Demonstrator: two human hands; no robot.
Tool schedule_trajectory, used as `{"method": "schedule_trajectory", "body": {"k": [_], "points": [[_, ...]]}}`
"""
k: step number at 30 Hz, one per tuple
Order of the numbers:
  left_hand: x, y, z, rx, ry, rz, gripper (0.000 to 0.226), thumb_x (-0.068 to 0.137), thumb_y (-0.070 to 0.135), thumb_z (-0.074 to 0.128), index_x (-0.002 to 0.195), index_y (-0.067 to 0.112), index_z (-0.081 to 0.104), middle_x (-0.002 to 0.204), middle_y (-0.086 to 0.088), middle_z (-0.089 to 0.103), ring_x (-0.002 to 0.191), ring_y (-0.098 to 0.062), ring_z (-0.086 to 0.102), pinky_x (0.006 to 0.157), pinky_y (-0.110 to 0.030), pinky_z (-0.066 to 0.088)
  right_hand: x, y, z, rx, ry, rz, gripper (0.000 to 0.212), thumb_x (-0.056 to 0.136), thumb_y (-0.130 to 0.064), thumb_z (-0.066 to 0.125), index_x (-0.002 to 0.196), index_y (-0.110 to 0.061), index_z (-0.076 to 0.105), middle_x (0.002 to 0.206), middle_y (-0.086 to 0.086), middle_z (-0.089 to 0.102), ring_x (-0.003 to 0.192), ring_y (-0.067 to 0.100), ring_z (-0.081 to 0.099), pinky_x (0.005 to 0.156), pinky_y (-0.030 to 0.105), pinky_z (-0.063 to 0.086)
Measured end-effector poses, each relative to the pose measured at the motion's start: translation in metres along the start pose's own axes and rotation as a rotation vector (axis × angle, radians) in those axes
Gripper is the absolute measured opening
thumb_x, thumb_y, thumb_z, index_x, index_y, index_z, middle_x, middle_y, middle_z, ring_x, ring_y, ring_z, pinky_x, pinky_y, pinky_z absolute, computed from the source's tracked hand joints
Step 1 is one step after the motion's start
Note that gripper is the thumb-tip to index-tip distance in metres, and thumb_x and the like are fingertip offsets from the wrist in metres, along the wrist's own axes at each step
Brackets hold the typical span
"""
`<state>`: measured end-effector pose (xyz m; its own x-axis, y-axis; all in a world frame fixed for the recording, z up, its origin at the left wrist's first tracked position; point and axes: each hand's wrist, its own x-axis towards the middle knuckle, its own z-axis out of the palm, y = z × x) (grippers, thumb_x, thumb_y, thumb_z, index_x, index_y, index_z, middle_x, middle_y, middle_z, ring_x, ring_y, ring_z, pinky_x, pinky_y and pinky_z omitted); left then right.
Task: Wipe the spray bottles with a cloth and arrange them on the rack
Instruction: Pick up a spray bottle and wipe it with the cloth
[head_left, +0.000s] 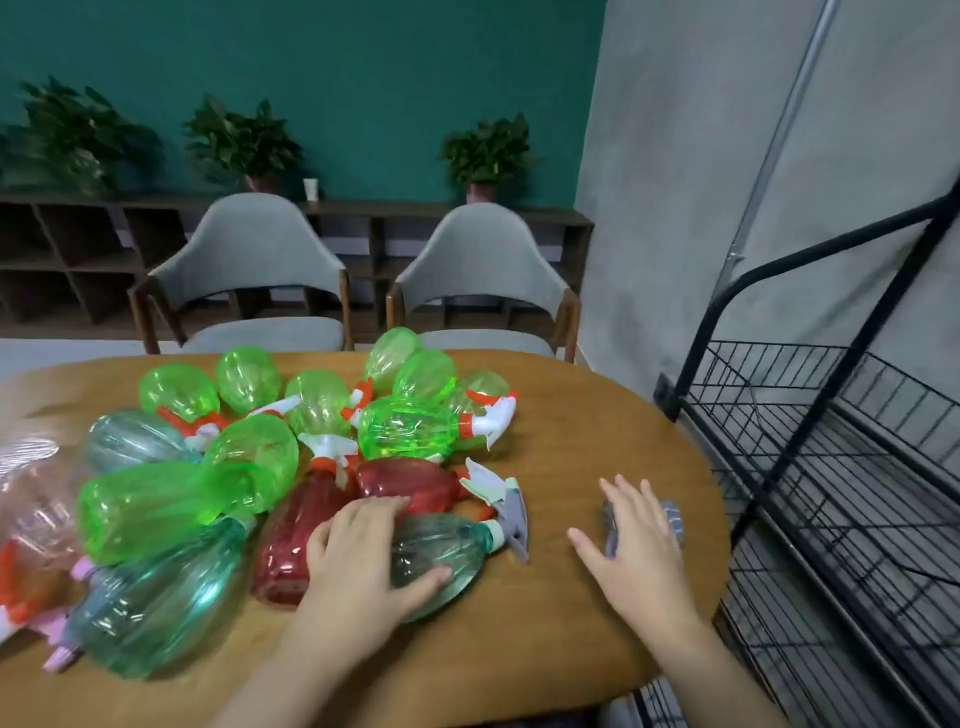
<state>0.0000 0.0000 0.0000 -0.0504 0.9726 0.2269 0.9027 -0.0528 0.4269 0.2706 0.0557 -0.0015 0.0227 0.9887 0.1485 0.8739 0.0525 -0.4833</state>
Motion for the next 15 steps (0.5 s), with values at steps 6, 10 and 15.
{"method": "schedule_trajectory", "body": {"k": [6, 10, 15], "points": [[-0.002, -0.005, 0.012, 0.194, 0.083, 0.102, 0.093, 0.053, 0.092, 0.043, 0.117, 0.025, 0.060, 0.111, 0.007, 0.061, 0.105, -0.015, 0.044, 0.092, -0.043, 0.028, -0.002, 0.026, 0.016, -0.151, -0.019, 0.096, 0.081, 0.089, -0.059, 0.052, 0.152, -0.026, 0.014, 0.161, -0.005, 0.004, 0.148, 0.016, -0.006, 0.120, 0.041, 0.006], [-0.005, -0.005, 0.010, 0.302, 0.078, 0.127, 0.095, 0.045, 0.086, 0.047, 0.117, 0.023, 0.057, 0.105, 0.005, 0.062, 0.095, -0.022, 0.060, 0.090, -0.044, 0.035, -0.003, 0.033, 0.015, 0.022, 0.086, 0.137, 0.076, 0.089, -0.034, 0.064, 0.151, -0.016, 0.022, 0.157, -0.001, 0.023, 0.146, 0.016, 0.012, 0.119, 0.035, 0.017], [-0.006, 0.001, 0.004, 0.352, 0.026, 0.143, 0.106, 0.029, 0.082, 0.066, 0.115, 0.022, 0.054, 0.097, 0.004, 0.067, 0.084, -0.020, 0.069, 0.087, -0.039, 0.028, -0.005, 0.033, 0.010, 0.095, 0.129, 0.218, 0.046, 0.087, -0.024, 0.068, 0.130, -0.022, 0.052, 0.154, 0.005, 0.023, 0.143, 0.024, 0.014, 0.113, 0.038, 0.024]]}}
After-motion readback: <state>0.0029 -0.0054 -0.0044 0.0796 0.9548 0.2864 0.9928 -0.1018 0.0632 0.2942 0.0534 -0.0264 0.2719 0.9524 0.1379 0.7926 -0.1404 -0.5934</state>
